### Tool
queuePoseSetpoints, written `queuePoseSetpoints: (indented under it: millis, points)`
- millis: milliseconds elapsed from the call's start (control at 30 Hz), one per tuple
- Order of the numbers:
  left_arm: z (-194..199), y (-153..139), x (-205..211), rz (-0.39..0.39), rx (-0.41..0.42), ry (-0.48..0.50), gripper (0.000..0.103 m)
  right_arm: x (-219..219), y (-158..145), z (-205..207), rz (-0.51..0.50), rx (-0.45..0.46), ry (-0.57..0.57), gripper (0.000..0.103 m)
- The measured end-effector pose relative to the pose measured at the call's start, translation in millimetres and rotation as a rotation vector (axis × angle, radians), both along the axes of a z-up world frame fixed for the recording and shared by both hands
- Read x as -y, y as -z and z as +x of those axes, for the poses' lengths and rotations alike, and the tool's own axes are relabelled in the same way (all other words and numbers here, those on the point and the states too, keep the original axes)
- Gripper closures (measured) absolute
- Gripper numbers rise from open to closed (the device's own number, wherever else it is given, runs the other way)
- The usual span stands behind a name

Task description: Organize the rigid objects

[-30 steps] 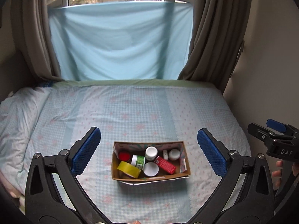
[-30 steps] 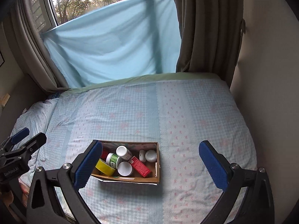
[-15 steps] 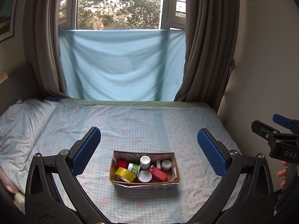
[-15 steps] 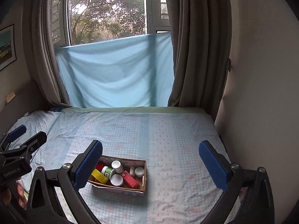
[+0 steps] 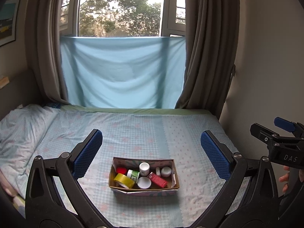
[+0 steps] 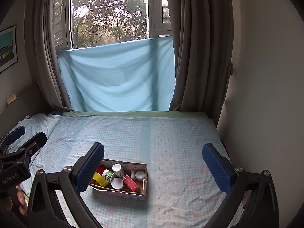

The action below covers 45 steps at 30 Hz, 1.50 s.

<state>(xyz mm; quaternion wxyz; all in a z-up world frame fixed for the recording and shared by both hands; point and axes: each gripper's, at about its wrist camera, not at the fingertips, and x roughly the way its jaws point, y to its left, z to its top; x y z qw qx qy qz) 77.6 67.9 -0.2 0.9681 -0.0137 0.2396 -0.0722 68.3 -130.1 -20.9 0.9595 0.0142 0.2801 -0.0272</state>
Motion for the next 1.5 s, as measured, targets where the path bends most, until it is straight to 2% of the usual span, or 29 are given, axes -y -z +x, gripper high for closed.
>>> queuePoseSetpoints:
  millis: [633, 1500]
  points:
    - [-0.3, 2.0, -2.4, 0.015, 0.009, -0.016, 0.0, 5.5, -2.4, 1.2, 0.013, 0.0, 0.01, 0.0]
    - [0.2, -3.9, -3.7, 0.048, 0.031, -0.034, 0.0, 6.4, -11.8, -2.6, 0.007, 0.044, 0.048, 0.0]
